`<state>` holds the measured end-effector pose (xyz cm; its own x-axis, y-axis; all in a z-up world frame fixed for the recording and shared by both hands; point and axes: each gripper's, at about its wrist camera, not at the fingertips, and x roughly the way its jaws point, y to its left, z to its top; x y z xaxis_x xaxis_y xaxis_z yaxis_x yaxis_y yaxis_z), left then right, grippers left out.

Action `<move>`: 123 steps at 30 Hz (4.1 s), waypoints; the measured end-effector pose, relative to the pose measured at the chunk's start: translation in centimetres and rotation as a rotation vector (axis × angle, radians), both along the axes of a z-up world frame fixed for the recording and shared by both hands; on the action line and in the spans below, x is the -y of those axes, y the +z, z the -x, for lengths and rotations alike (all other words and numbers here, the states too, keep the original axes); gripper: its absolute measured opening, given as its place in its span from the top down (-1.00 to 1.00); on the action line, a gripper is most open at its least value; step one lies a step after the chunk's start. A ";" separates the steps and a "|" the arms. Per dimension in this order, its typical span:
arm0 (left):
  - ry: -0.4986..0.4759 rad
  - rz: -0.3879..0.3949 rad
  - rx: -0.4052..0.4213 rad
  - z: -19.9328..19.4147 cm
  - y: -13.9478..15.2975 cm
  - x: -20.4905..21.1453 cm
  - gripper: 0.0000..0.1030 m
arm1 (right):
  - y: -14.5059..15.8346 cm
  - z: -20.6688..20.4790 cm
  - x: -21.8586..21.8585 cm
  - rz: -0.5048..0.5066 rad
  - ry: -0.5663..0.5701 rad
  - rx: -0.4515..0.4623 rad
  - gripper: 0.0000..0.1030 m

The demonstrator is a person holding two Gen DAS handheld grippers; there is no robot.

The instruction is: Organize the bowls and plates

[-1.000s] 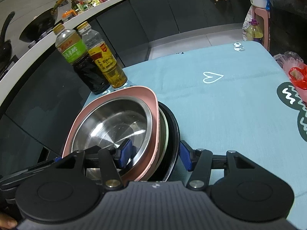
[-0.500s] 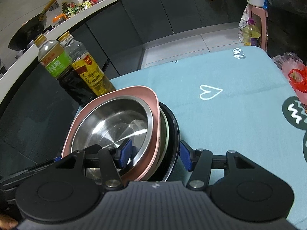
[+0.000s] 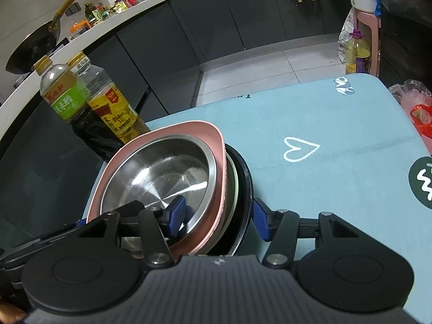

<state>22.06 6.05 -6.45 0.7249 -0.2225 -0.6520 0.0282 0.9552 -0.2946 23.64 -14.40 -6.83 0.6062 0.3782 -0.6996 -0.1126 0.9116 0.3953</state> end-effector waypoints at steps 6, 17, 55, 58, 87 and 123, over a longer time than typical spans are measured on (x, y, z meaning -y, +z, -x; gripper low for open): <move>-0.002 0.002 0.005 -0.7 -0.3 0.3 -0.07 | -0.3 -0.6 0.3 0.003 -0.021 0.011 0.29; 0.005 0.034 -0.009 -1.4 -1.9 -0.2 -0.10 | -1.7 -1.1 0.6 -0.016 -0.037 -0.008 0.29; 0.026 -0.113 0.188 8.6 2.6 0.0 -0.08 | 1.9 6.3 0.1 0.068 -0.070 0.162 0.27; 0.028 -0.128 0.188 9.8 2.8 0.2 -0.08 | 2.5 8.0 -0.6 0.104 -0.057 0.213 0.27; 0.018 -0.156 0.210 21.3 2.6 1.5 -0.08 | 1.8 20.4 -3.9 0.287 -0.136 0.417 0.26; 0.015 -0.191 0.227 24.0 2.9 3.0 -0.09 | 1.5 22.8 -3.7 0.291 -0.147 0.427 0.26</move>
